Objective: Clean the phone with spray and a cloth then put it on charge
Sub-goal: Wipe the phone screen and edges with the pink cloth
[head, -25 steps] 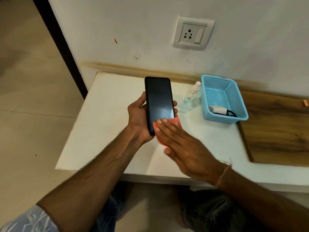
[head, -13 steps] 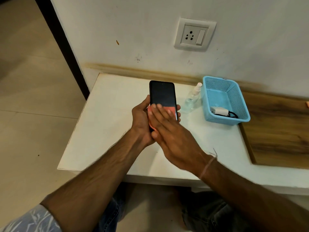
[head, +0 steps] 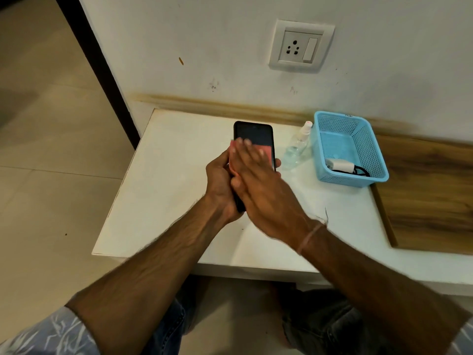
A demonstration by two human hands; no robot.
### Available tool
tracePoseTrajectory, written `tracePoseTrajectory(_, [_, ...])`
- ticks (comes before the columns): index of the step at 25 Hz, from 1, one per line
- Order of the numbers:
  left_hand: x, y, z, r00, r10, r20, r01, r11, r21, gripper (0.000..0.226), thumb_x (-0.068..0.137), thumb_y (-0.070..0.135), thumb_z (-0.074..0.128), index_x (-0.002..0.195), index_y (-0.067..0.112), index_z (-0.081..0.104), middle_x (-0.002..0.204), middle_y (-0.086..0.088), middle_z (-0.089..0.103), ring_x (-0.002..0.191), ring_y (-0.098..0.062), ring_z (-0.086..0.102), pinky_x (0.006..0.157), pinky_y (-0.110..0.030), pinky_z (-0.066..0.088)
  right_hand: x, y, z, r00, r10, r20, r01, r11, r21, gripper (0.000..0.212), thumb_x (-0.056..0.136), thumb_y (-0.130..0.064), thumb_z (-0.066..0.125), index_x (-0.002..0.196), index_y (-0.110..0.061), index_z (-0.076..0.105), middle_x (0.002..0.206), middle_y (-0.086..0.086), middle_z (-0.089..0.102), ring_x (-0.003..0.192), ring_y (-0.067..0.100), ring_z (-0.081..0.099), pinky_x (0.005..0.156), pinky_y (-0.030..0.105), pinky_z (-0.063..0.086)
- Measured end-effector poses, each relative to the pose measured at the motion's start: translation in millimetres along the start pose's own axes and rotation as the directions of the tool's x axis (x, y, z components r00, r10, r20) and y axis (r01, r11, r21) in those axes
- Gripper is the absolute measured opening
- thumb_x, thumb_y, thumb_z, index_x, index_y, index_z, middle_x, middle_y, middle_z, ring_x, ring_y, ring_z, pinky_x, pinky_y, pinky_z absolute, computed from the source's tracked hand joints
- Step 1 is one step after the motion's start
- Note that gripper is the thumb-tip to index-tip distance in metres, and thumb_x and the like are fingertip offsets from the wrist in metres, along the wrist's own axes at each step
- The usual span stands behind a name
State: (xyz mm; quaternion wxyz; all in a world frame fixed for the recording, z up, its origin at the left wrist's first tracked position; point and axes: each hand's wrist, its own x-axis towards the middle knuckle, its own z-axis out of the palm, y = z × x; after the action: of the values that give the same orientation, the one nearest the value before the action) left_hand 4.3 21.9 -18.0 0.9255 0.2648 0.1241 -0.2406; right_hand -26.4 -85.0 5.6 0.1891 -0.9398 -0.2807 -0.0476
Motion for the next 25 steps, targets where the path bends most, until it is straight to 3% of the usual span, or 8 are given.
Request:
tracePoseTrajectory(4, [-2.2, 7.7, -0.5, 0.999, -0.038, 0.014, 0.038, 0.999, 0.014, 0.072, 0.095, 0.057, 0.042, 0.137, 0.002, 0.057, 0.128, -0.023, 0.062, 0.108, -0.036, 0.062, 0.098, -0.044, 0.048, -41.4, 26.6, -13.8, 0.986, -0.169, 0.009, 0.169, 0.983, -0.066, 0.051, 0.104, -0.028, 0.029, 0.151, -0.01, 0.023, 0.16, 0.004, 0.018, 0.148, 0.015, 0.011, 0.121, 0.037, 0.013])
tracePoseTrajectory(7, [-0.9, 3.5, 1.0, 1.0, -0.02, -0.021, 0.022, 0.998, 0.065, 0.056, 0.093, 0.057, 0.049, 0.115, 0.011, 0.072, 0.104, -0.01, 0.071, 0.086, -0.029, 0.068, 0.08, -0.037, 0.054, -15.0, 44.2, -28.7, 0.999, 0.009, -0.043, -0.012, 0.997, -0.07, 0.051, 0.104, -0.024, 0.029, 0.151, -0.007, 0.02, 0.16, 0.006, 0.015, 0.149, 0.017, 0.009, 0.122, 0.035, 0.005])
tracePoseTrajectory(10, [-3.4, -2.2, 6.0, 0.999, -0.024, -0.041, 0.028, 0.994, 0.101, 0.049, 0.092, 0.055, 0.051, 0.107, 0.016, 0.077, 0.108, -0.009, 0.075, 0.094, -0.029, 0.072, 0.087, -0.037, 0.055, 31.8, 30.0, -26.3, 0.979, 0.177, -0.098, -0.181, 0.983, -0.037, 0.051, 0.105, -0.025, 0.025, 0.152, -0.008, 0.014, 0.161, 0.007, 0.008, 0.149, 0.017, 0.001, 0.121, 0.036, 0.001])
tracePoseTrajectory(13, [-1.7, -2.4, 4.0, 1.0, 0.011, -0.02, -0.01, 0.998, 0.059, 0.052, 0.092, 0.051, 0.048, 0.117, 0.013, 0.074, 0.125, -0.01, 0.07, 0.113, -0.032, 0.068, 0.099, -0.043, 0.052, 29.3, 2.2, -9.8, 0.993, 0.081, -0.088, -0.082, 0.997, -0.009, 0.05, 0.105, -0.026, 0.025, 0.151, -0.009, 0.018, 0.161, 0.006, 0.012, 0.149, 0.017, 0.003, 0.122, 0.038, 0.005])
tracePoseTrajectory(15, [-1.4, 0.8, 1.9, 1.0, 0.019, 0.004, -0.019, 0.999, 0.039, 0.063, 0.095, 0.053, 0.042, 0.128, 0.004, 0.064, 0.128, -0.018, 0.064, 0.114, -0.036, 0.064, 0.103, -0.044, 0.047, -0.9, -3.0, -3.7, 0.999, -0.015, -0.029, 0.016, 1.0, 0.01, 0.05, 0.104, -0.03, 0.026, 0.151, -0.013, 0.021, 0.16, 0.003, 0.016, 0.149, 0.016, 0.006, 0.121, 0.039, 0.012])
tracePoseTrajectory(18, [-1.8, 4.5, 1.1, 1.0, -0.025, 0.007, 0.024, 0.995, 0.096, 0.066, 0.091, 0.058, 0.047, 0.119, 0.004, 0.07, 0.111, -0.015, 0.071, 0.094, -0.031, 0.069, 0.083, -0.038, 0.057, -32.8, 23.7, -16.5, 0.992, -0.119, -0.03, 0.117, 0.991, -0.068, 0.051, 0.104, -0.028, 0.029, 0.151, -0.011, 0.022, 0.16, 0.003, 0.019, 0.148, 0.014, 0.01, 0.121, 0.04, 0.016])
tracePoseTrajectory(22, [-1.2, -2.7, 3.2, 1.0, -0.024, -0.017, 0.026, 0.99, 0.136, 0.051, 0.089, 0.057, 0.053, 0.097, 0.014, 0.078, 0.09, -0.009, 0.074, 0.072, -0.028, 0.07, 0.067, -0.033, 0.058, 4.1, 50.6, -36.9, 0.978, 0.167, -0.127, -0.172, 0.985, -0.029, 0.05, 0.105, -0.026, 0.026, 0.152, -0.008, 0.017, 0.16, 0.005, 0.013, 0.149, 0.016, 0.006, 0.121, 0.04, 0.01])
tracePoseTrajectory(25, [-1.5, -7.8, 5.1, 0.999, -0.017, -0.041, 0.024, 0.986, 0.162, 0.049, 0.09, 0.056, 0.053, 0.094, 0.016, 0.08, 0.097, -0.008, 0.076, 0.083, -0.028, 0.073, 0.073, -0.034, 0.059, 41.1, 31.5, -31.1, 0.967, 0.21, -0.143, -0.212, 0.977, 0.002, 0.051, 0.106, -0.028, 0.024, 0.152, -0.009, 0.014, 0.161, 0.006, 0.007, 0.149, 0.016, 0.0, 0.121, 0.039, 0.004])
